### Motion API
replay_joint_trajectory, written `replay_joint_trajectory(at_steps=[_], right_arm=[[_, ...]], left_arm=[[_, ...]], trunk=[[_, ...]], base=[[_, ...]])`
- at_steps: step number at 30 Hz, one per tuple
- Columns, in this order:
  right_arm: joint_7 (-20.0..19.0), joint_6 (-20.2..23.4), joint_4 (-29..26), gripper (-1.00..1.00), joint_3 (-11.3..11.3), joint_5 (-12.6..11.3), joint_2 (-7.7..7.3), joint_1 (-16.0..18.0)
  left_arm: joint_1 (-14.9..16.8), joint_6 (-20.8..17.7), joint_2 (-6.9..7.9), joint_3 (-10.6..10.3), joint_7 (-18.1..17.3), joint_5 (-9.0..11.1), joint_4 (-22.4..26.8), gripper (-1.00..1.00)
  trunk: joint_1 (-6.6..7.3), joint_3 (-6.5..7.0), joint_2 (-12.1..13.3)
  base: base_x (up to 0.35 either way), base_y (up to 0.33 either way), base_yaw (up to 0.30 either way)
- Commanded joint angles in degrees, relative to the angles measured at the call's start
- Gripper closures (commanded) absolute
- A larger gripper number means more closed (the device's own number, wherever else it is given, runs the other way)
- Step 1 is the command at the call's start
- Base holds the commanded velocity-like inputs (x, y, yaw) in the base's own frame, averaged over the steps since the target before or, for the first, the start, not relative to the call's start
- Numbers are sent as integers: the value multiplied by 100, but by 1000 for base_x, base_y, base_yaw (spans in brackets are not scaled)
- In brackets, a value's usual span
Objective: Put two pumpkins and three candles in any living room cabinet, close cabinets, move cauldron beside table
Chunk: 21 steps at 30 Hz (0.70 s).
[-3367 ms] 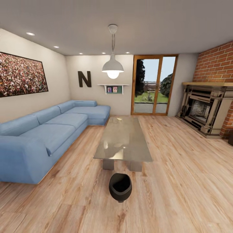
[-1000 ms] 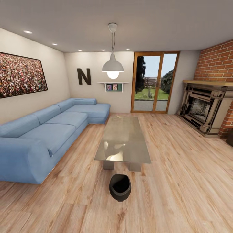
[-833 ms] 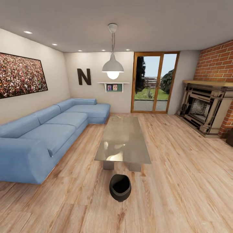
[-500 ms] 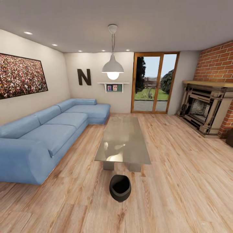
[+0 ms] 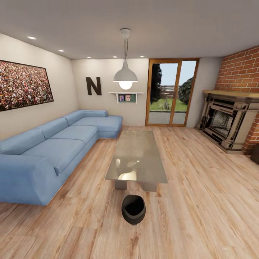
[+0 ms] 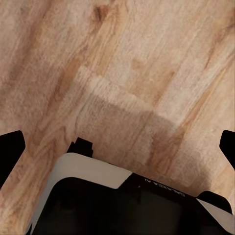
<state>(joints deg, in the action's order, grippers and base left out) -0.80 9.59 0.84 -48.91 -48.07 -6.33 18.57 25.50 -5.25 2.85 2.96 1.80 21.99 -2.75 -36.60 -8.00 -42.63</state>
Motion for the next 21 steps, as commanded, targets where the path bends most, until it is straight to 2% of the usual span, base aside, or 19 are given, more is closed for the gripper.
replay_joint_trajectory(at_steps=[1, 21], right_arm=[[-8, 17, 4, -100, -48, -45, 0, 6], [-8, 17, 4, -100, -48, -45, 0, 6]], left_arm=[[7, -11, -1, 31, 9, 7, -10, -100], [7, 8, -65, 36, 8, 11, -15, -100]], trunk=[[21, 10, 35], [461, 369, 837]], base=[[0, 0, 0], [0, 0, 0]])
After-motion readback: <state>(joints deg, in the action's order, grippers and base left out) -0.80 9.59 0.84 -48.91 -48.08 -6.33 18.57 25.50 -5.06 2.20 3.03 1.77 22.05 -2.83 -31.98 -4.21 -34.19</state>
